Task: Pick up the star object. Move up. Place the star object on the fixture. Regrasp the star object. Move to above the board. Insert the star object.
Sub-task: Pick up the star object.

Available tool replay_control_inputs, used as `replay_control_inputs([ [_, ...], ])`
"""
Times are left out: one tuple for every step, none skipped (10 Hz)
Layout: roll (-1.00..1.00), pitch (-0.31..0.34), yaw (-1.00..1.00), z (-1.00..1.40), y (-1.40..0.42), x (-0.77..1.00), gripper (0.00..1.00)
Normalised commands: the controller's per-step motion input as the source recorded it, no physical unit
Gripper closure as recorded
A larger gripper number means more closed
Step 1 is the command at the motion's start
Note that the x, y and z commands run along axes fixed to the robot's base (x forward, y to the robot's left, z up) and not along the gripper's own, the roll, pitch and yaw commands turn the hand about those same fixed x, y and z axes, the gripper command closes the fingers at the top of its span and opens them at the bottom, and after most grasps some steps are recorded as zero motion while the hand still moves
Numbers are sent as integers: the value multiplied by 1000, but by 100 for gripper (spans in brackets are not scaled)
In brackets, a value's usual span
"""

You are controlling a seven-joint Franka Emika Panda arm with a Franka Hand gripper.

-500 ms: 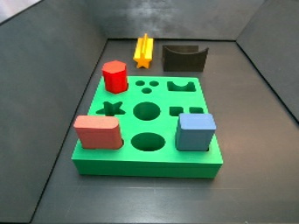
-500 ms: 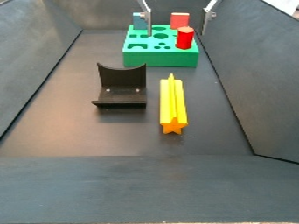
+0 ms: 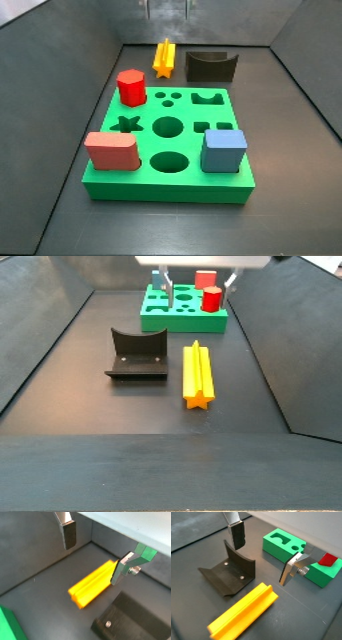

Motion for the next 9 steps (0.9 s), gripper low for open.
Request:
replay_control_inputs([
  [139,-147,0,-871,-131,20,0],
  [139,-131,0,-889,0,0,0],
  [89,-139,9,-931,0,0,0],
  [73,-143,17,-937,0,0,0],
  [67,-144,20,-949,0,0,0],
  [66,-143,37,-949,11,0,0],
  [70,-139,54,-949,31,0,0],
  [71,-131,77,-954,89,0,0],
  [83,-119,80,-960,120,0,0],
])
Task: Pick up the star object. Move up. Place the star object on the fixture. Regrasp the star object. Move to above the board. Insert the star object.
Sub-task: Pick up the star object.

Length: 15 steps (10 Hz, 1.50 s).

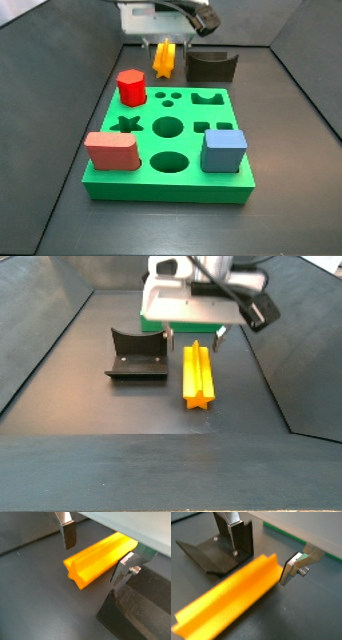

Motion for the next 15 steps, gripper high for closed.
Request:
replay_control_inputs([
  [109,-106,83,-937,174,0,0],
  [123,-103,69,-911,183,0,0],
  [47,-100,20,-417,0,0,0],
  [0,-7,0,0,0,0,0],
  [0,0,0,0,0,0,0],
  [0,0,0,0,0,0,100],
  [0,0,0,0,0,0,100],
  [0,0,0,0,0,0,100],
  [0,0,0,0,0,0,100],
  [0,0,0,0,0,0,100],
  [0,0,0,0,0,0,100],
  [0,0,0,0,0,0,100],
  [0,0,0,0,0,0,100],
  [0,0,0,0,0,0,100],
  [0,0,0,0,0,0,100],
])
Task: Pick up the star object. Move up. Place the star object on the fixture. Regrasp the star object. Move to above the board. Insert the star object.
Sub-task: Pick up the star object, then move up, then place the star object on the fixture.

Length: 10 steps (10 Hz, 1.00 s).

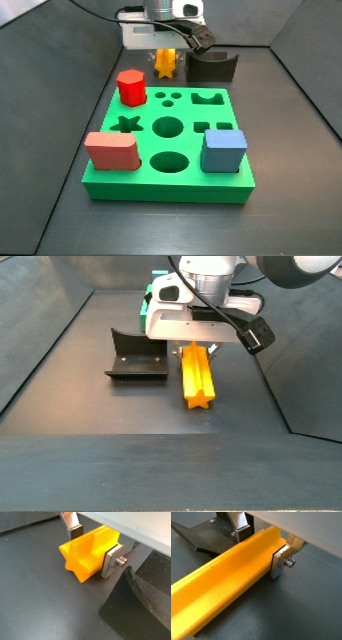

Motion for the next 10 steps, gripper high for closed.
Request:
replay_control_inputs([
  [0,0,0,0,0,0,100],
  [0,0,0,833,0,0,100],
  [15,-10,31,826,69,21,100],
  [16,14,26,733,63,10,100],
  [17,29,14,607,42,0,100],
  [23,35,1,414,25,-9,100],
  [29,36,-6,260,17,-14,100],
  [0,0,0,1000,0,0,100],
  [6,-4,-3,1000,-1,2,100],
  [11,14,-6,1000,1,-9,100],
])
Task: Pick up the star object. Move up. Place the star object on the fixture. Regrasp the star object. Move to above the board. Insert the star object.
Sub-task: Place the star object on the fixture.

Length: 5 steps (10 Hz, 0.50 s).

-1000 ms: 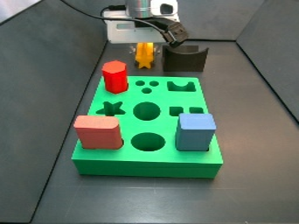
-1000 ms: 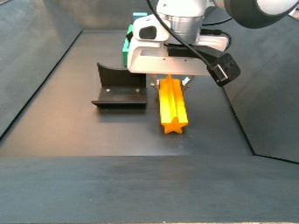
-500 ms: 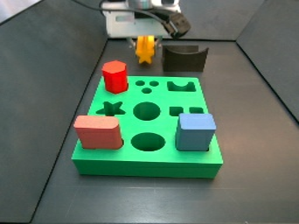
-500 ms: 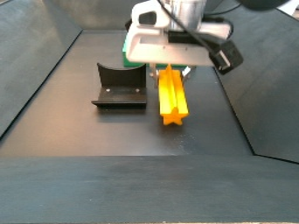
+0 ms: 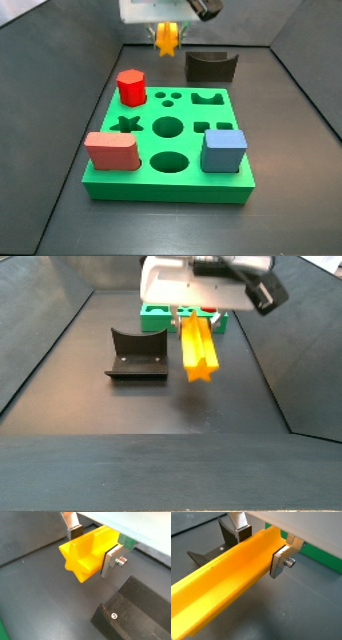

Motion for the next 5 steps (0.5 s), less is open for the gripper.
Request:
replay_control_inputs([
  [21,20,-11,1000,5,-13,100],
  [29,27,-14,1000,7,-16,100],
  [37,30,-16,1000,9,-20,100],
  [43,34,-17,1000,11,-24,100],
  [49,39,-17,932,12,-25,100],
])
